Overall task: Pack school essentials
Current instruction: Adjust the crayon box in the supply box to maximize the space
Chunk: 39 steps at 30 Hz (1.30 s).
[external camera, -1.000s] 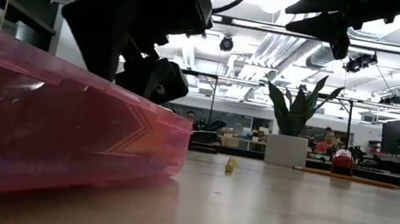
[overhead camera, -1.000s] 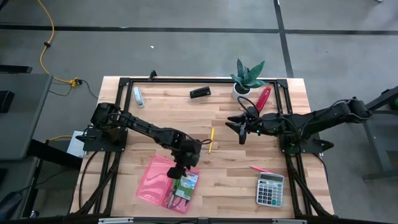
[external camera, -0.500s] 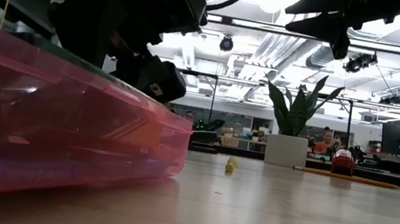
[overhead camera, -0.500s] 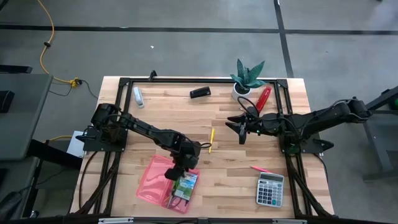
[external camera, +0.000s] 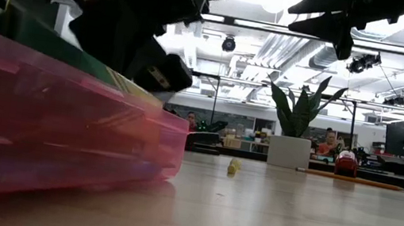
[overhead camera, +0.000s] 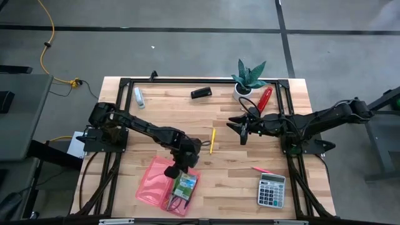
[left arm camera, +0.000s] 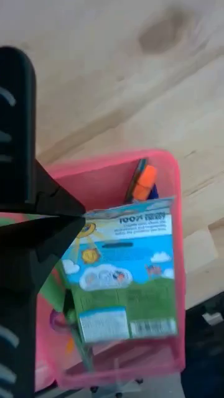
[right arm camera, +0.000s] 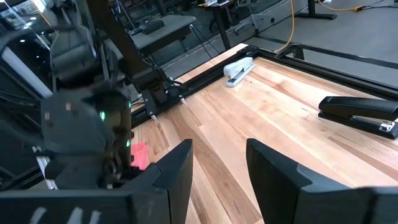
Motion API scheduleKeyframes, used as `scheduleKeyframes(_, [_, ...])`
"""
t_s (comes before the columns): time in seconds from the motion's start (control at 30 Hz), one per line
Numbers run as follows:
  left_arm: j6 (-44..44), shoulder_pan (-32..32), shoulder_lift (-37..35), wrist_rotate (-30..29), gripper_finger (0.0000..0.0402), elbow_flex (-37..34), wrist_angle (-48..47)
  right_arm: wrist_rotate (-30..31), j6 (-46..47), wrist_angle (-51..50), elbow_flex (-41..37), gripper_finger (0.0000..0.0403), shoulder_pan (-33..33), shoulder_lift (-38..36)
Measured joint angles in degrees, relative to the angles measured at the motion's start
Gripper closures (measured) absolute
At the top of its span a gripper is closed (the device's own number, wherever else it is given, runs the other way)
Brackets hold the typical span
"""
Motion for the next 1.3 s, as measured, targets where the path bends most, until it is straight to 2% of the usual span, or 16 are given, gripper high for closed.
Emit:
scheduleKeyframes(0.23, [1.0,4.1,-8.9,6.3,0.0401,0.0,-2.4,0.0,-0.3,-0.3,0.0,0.0261,0.0,0.0])
scheduleKeyframes(0.37, [1.3,6.2,-16.4,6.9,0.0401,0.1,-3.9,0.0,-0.2,-0.5,0.0,0.0261,0.0,0.0])
scheduleKeyframes(0.47, [1.0,7.4,-21.6,5.5,0.0401,0.1,-5.2,0.0,-0.2,-0.6,0.0,0.0261,0.0,0.0])
scheduleKeyframes(0.67, [2.8,10.8,-29.0,-5.7,0.0401,0.0,-13.0,0.0,-0.3,-0.5,0.0,0.0261,0.0,0.0])
scheduleKeyframes(0.8, [3.0,14.1,-30.2,-10.4,0.0401,0.0,-16.6,0.0,-0.2,-0.4,0.0,0.0261,0.0,0.0])
scheduleKeyframes(0.97, [3.0,15.4,-30.3,-10.3,0.0401,0.0,-16.9,0.0,0.0,-0.4,0.0,0.0261,0.0,0.0])
scheduleKeyframes(1.3, [-3.0,8.1,-30.3,-4.9,0.0401,0.0,-16.8,0.0,-0.2,-0.4,0.0,0.0261,0.0,0.0])
